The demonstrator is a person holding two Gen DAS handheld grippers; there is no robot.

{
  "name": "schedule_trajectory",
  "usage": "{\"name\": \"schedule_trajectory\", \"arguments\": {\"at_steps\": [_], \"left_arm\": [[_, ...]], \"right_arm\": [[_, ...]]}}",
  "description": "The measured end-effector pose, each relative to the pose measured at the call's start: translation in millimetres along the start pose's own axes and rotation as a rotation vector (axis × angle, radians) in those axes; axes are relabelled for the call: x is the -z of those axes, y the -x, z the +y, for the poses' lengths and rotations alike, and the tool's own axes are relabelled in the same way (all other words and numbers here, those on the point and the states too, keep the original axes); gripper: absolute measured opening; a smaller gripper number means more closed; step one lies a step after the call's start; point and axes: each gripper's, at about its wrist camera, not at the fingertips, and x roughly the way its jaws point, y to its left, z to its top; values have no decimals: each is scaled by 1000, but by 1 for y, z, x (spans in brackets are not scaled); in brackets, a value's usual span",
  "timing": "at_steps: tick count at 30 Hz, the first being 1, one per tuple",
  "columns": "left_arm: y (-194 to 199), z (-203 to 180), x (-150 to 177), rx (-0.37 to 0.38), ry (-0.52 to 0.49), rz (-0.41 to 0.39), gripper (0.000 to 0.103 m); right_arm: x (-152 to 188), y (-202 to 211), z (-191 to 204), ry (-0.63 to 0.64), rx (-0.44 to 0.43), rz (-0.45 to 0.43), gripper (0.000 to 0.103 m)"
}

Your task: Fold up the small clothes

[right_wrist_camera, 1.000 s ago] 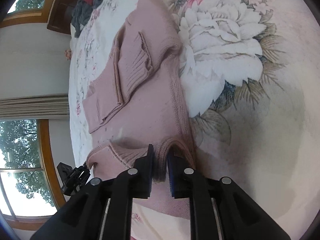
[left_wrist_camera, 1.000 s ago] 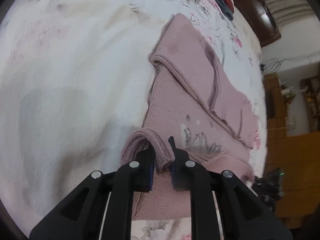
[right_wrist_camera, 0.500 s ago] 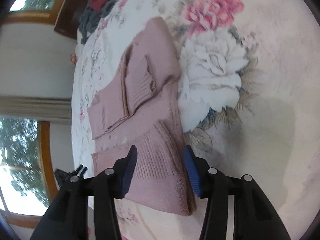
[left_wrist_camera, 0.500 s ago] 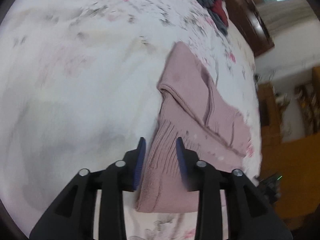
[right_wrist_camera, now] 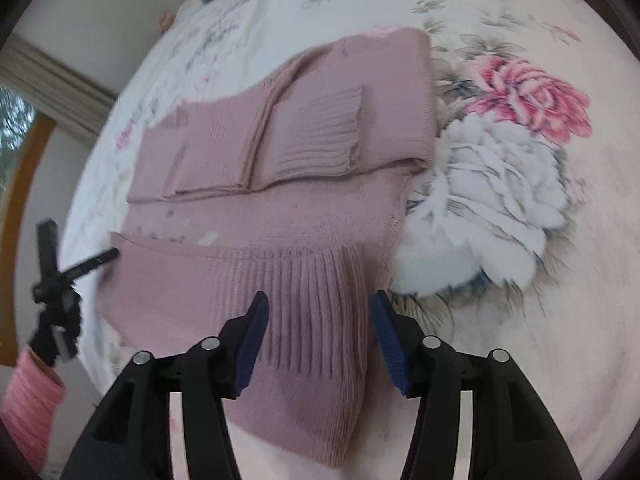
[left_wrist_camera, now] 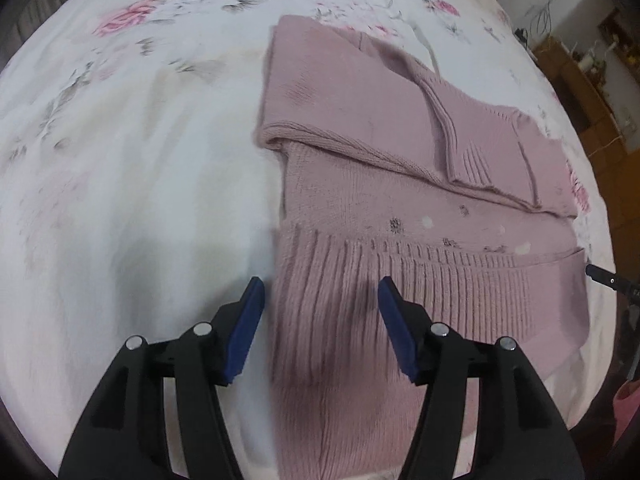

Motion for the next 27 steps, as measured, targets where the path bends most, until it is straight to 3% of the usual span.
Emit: {"name": "schedule_trajectory", "arguments": {"at_steps": [3, 5, 6, 8, 13, 17, 20, 22, 27], "left_arm": [[-3, -9, 1, -38, -50, -11, 37], [1, -15, 3, -76, -85, -35, 20], [5, -17, 4, -66, -95, -45, 10], [13, -17, 6, -46, -89, -66, 10], [42, -17, 19, 39, -99, -137, 9], [24, -25, 15, 21, -102, -101, 10], [7, -23, 10, -2, -80, -69, 17], [-2, -21, 8, -17, -80, -54, 26], [-11, -23, 5, -25, -88, -42, 19]], "right_arm": [[-1, -15, 8, 39, 55, 21, 48], [1, -17, 14, 79, 86, 11, 22], [3, -15, 18, 107, 104, 2, 18], [7, -10, 21, 132, 92, -17, 11], [15, 9, 22, 136, 19, -47, 11], [10, 4, 15, 108, 13, -21, 12], [6, -10, 12, 88, 23, 4, 23], [6, -18, 7, 75, 28, 20, 25], [8, -29, -1, 31, -14, 34, 24]]}}
